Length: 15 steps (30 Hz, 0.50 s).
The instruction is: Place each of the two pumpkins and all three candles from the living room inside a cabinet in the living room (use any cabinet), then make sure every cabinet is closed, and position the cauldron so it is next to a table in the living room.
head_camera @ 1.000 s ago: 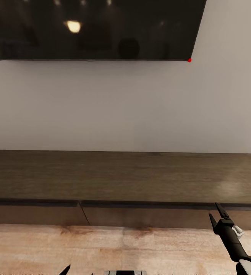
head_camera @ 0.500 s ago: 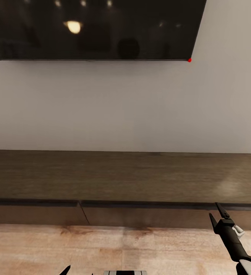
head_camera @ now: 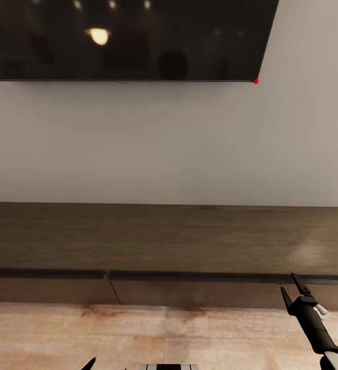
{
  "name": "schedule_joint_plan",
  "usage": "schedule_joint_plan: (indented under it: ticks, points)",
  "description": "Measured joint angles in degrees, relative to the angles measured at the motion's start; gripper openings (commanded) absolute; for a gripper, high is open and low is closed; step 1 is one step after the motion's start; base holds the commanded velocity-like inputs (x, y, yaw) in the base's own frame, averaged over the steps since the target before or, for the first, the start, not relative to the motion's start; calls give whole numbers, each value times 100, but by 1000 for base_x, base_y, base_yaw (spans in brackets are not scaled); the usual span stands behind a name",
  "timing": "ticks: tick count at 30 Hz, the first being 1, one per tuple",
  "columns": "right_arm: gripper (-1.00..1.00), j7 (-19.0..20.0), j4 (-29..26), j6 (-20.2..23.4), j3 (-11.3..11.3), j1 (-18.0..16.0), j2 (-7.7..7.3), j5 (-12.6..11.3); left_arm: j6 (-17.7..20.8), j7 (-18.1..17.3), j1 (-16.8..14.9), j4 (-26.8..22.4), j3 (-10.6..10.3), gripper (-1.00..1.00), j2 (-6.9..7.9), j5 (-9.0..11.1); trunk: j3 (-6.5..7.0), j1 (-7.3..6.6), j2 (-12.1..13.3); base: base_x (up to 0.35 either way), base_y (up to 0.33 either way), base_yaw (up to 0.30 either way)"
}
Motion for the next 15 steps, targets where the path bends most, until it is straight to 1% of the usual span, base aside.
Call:
schedule_joint_plan:
  ticks: [4,15]
  points:
    - [100,6,69,0,0,0,-33,-3,8,2,0,0,-30,100,0,-2,0,0,0,45,-20,0]
    - [100,8,102,-1,1,0,-45,-5,12,0,0,0,-40,100,0,-3,0,0,0,40,-16,0]
